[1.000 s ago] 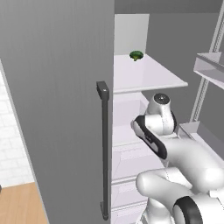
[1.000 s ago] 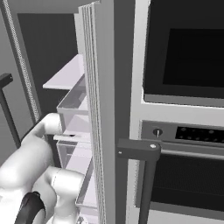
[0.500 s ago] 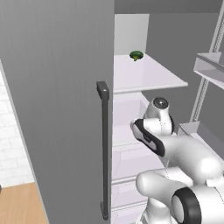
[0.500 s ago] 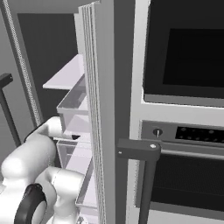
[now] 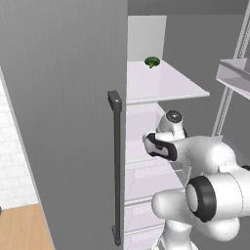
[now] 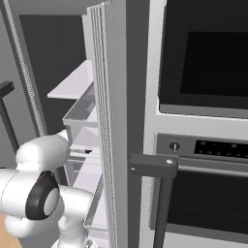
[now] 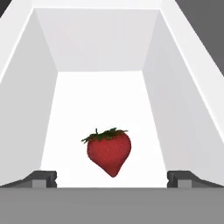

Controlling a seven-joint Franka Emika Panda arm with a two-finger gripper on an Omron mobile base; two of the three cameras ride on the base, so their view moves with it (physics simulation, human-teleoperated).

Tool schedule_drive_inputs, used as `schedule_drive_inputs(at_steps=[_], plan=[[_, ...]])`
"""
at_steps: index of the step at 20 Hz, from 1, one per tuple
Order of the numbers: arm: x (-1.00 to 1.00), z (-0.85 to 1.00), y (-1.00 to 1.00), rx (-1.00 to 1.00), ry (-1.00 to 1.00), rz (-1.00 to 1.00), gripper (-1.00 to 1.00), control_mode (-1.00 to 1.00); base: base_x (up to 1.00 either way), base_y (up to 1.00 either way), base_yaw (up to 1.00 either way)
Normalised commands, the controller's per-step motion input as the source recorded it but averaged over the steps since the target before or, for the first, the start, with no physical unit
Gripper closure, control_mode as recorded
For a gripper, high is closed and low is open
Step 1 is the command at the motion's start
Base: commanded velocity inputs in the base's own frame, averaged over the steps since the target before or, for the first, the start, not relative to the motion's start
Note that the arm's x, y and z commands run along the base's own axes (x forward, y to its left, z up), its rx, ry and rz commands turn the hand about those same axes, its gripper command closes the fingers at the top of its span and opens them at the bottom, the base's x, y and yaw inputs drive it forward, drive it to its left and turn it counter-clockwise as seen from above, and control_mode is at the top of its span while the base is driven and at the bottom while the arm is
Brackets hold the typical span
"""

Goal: Take the strawberry from the fridge and place it on top of the pancake, located on the dining counter.

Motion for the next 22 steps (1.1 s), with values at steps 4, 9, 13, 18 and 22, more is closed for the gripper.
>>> schedule_drive_inputs(at_steps=[4,9,13,18,22], plan=[[0.41,-0.17,0.00,0.00,0.00,0.00,-1.00,-1.00,0.00,0.00,0.00],[0.20,-0.25,0.00,0.00,0.05,0.00,-1.00,-1.00,0.00,0.00,0.00],[0.00,-0.28,0.00,0.00,0.09,0.00,-1.00,-1.00,0.00,0.00,0.00],[0.00,-0.15,-0.01,0.00,0.00,0.00,-1.00,-1.00,0.00,0.00,0.00],[0.00,-0.12,0.00,0.00,0.00,0.00,-1.00,-1.00,0.00,0.00,0.00]])
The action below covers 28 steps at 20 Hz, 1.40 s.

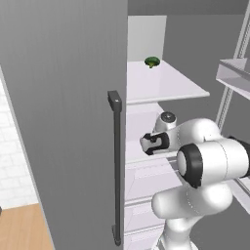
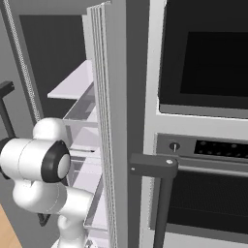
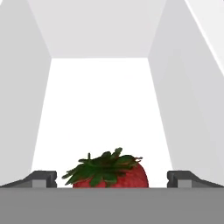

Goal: Take the strawberry from the fridge and place it on top of the pancake, located on the dining counter.

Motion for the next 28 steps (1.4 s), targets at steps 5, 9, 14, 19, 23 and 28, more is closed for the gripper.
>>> schedule_drive_inputs(at_steps=[5,9,14,19,23,28], plan=[[-0.04,-0.11,0.00,0.00,-0.01,0.00,1.00,-1.00,0.00,0.00,0.00],[-0.47,0.29,0.00,0.00,-0.02,0.00,1.00,-1.00,0.00,0.00,0.00],[-0.81,0.68,0.02,-0.01,0.00,0.00,1.00,-1.00,0.00,0.00,0.00],[-0.88,0.88,0.25,-0.01,0.06,0.00,1.00,-1.00,0.00,0.00,0.00],[-0.98,1.00,0.23,0.00,0.10,0.00,1.00,-1.00,0.00,0.00,0.00],[-1.00,1.00,0.00,0.01,0.05,0.00,1.00,-1.00,0.00,0.00,0.00]])
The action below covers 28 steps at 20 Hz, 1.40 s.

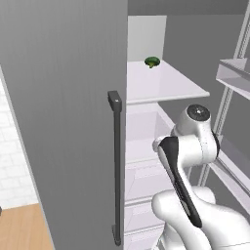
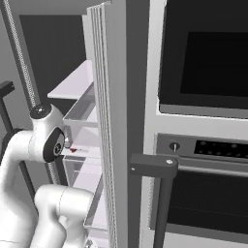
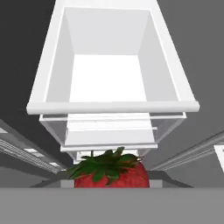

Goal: Take the strawberry from the fridge and place it on top of the pancake, located on the dining counter.

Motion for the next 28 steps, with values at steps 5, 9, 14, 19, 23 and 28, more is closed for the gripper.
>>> schedule_drive_inputs(at_steps=[5,9,14,19,23,28], plan=[[-0.99,0.56,-0.12,0.03,0.20,0.00,1.00,-1.00,0.00,0.00,0.00],[-1.00,0.25,0.00,0.00,0.16,0.00,1.00,-1.00,0.00,0.00,0.00],[-0.57,0.04,0.00,0.00,0.07,0.02,1.00,-1.00,0.00,0.00,0.00],[0.00,0.00,0.00,0.00,0.00,0.00,1.00,-1.00,0.00,0.00,0.00],[-0.01,0.00,0.00,0.00,0.00,0.00,1.00,-1.00,0.00,0.00,0.00],[-0.23,-0.03,0.03,0.00,0.00,0.00,1.00,1.00,-0.60,0.30,0.00]])
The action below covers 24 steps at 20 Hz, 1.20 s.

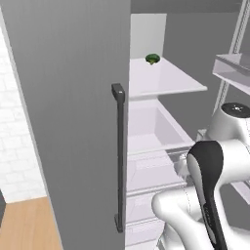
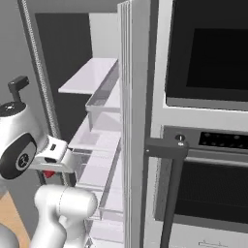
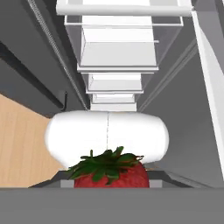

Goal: Take the strawberry from the fridge and place it on top of the pancake, located on the dining counter.

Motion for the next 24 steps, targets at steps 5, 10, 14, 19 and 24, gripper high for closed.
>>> schedule_drive_inputs(at_steps=[5,10,14,19,24], plan=[[0.00,0.00,0.00,0.00,0.00,0.00,1.00,1.00,-1.00,0.75,0.00],[0.00,0.00,0.00,0.00,0.00,0.00,1.00,1.00,-1.00,0.36,0.00],[0.00,0.00,0.00,0.00,0.00,0.00,1.00,1.00,-1.00,0.10,0.00],[0.00,0.00,0.00,0.00,0.00,0.00,1.00,1.00,-1.00,0.00,-0.29],[0.00,0.00,0.00,0.00,0.00,0.00,1.00,1.00,-0.71,0.00,-0.72]])
